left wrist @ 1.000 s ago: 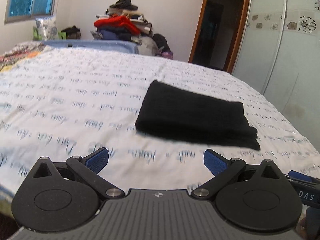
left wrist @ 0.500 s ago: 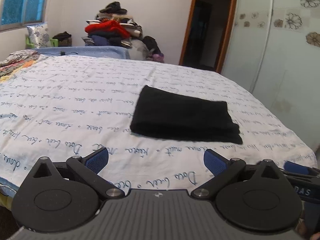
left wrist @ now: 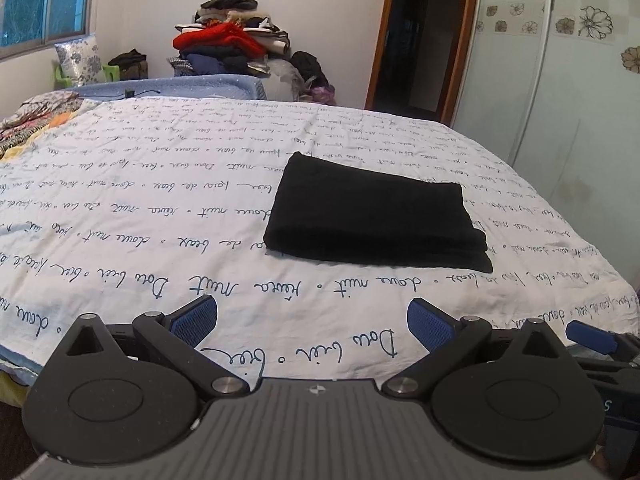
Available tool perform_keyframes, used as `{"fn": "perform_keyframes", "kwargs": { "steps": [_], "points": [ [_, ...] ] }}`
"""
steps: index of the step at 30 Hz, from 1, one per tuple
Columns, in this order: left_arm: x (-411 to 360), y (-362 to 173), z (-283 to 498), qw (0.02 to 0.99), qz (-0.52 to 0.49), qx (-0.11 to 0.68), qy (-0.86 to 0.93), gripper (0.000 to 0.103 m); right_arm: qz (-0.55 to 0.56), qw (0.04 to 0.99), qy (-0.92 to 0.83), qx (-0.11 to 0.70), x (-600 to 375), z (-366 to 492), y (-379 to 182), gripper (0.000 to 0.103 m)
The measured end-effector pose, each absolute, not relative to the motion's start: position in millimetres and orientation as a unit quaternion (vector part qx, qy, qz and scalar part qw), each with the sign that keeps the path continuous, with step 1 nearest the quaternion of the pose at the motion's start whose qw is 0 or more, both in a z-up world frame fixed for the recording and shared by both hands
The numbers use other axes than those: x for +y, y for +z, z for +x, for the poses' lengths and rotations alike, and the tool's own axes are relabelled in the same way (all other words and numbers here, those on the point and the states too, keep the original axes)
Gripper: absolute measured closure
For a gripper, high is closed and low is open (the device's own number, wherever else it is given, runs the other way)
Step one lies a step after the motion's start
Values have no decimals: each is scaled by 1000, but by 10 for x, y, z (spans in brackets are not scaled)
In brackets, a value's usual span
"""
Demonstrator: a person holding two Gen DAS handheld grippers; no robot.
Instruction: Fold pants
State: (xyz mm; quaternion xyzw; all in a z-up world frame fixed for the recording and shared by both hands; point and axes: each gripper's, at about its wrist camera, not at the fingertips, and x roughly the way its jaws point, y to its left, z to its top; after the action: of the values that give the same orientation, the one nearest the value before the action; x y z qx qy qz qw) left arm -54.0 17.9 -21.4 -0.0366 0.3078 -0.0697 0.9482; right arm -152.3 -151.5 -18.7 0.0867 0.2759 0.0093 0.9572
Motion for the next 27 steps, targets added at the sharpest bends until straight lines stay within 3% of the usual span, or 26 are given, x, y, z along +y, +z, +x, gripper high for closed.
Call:
{"fn": "perform_keyframes", "kwargs": {
  "steps": [27],
  "points": [
    [292,13,-605,960,0,279,-9,1,73,957,31,278,-1423,-1516,-171,1]
  ]
}}
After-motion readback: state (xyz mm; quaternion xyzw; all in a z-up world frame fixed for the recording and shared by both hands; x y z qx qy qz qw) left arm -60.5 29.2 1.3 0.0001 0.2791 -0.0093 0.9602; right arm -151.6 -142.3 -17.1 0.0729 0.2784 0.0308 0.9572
